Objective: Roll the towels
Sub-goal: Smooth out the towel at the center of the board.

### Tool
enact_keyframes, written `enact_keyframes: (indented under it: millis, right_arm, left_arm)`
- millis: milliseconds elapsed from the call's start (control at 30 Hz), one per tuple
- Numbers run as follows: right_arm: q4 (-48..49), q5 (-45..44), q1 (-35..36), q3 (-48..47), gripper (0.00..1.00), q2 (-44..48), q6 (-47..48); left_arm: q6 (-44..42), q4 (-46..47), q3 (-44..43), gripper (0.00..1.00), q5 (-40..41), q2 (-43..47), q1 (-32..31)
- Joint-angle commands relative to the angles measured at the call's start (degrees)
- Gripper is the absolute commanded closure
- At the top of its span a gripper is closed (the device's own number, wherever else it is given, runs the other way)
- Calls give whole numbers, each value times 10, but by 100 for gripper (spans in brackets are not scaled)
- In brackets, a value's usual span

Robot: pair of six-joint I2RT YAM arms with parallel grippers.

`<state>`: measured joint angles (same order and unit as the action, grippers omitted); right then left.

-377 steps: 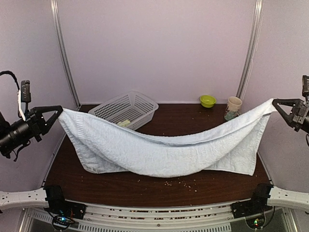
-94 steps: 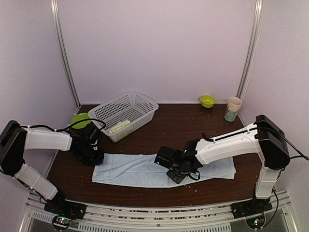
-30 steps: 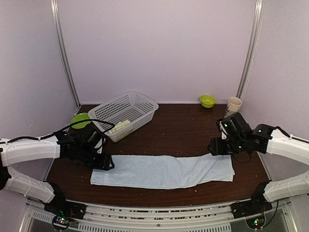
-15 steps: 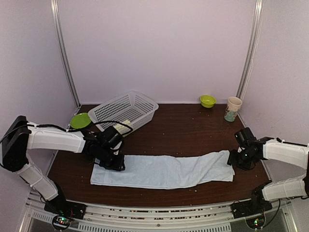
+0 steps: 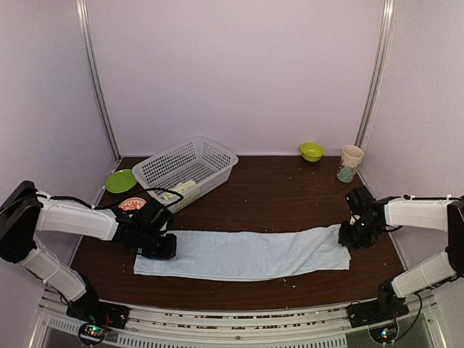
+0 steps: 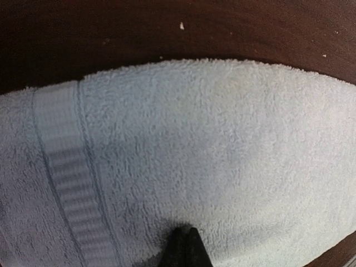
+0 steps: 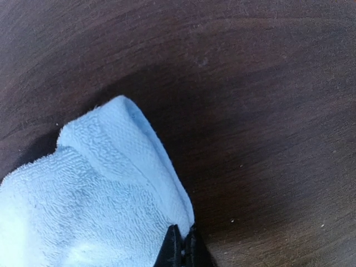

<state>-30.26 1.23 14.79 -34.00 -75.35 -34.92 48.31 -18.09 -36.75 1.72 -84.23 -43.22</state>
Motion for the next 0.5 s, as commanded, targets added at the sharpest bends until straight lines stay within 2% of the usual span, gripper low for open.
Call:
enact_keyframes:
  millis: [0,333,367,467]
  right_arm:
    - [-30,-42,-6,-40,100,-11,23]
    - [-69,-136,-5,-125,100,-79,48]
    - [-68,-133,-6,-130,94,-93,49]
    - [-69,-110,-6,-143,65,-111,44]
  left_arm:
    - [12,-35,45,100,33,-40,12]
    - [14,4,63,100,17,-70,12]
    - [13,8,64,100,14,-72,12]
    - [13,21,65,100,3,-83,12]
